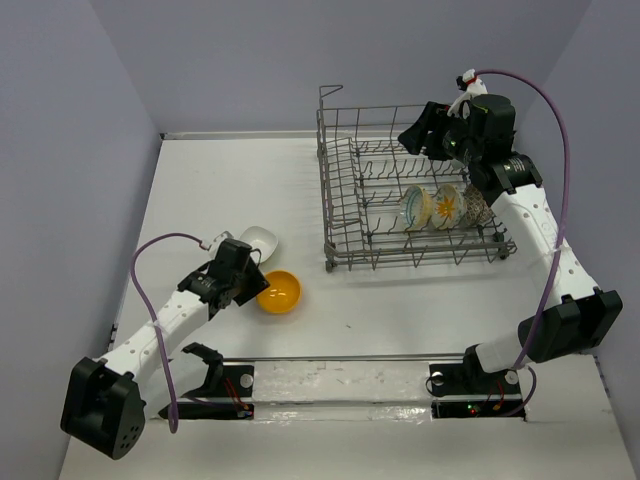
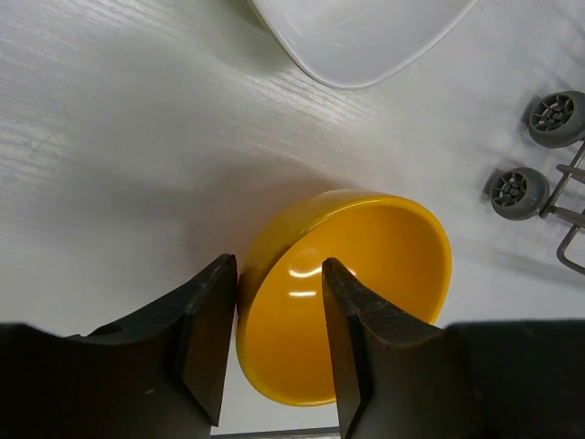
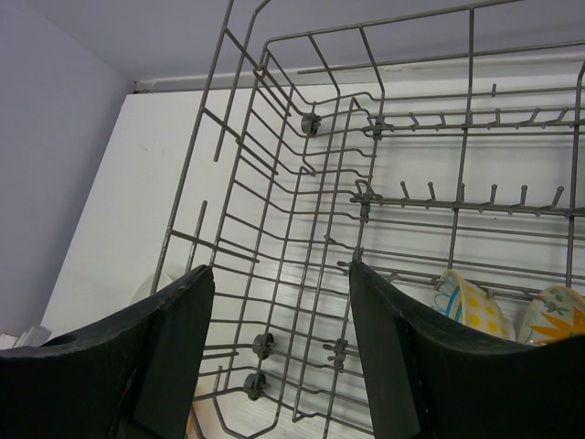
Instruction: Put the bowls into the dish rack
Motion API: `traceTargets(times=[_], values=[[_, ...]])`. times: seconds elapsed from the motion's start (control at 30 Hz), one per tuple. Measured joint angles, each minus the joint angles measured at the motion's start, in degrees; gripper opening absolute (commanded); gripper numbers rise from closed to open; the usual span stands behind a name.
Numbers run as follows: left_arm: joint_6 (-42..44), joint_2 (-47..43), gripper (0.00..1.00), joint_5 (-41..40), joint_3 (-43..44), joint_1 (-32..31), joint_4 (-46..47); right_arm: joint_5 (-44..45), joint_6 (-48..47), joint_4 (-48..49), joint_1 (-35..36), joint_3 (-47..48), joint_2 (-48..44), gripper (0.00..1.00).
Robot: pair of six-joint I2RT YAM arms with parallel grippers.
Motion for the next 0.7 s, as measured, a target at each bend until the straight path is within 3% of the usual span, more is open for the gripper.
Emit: traceTargets(times=[0.57,0.63,0.67,0.7], values=[[-1.38,1.33,0.36,1.20,-2.62,-3.10,2.12,-0.07,-0.17,-0.02,0.00,0.00,0.00,0.67],[-1.51,1.33,0.26,1.29,-2.75,-3.28,2.14,-0.07,-0.17,-0.02,0.00,0.00,0.00,0.66],[-1.62,1.33,0.11,1.33,-2.78,-3.32,2.21,-0.07,-0.17,-0.02,0.00,0.00,0.00,0.66],[-1.51,1.31,0.03,1.42,-2.80,-3.34,2.29,-0.09,-0.17,-0.02,0.00,0.00,0.00,0.66]])
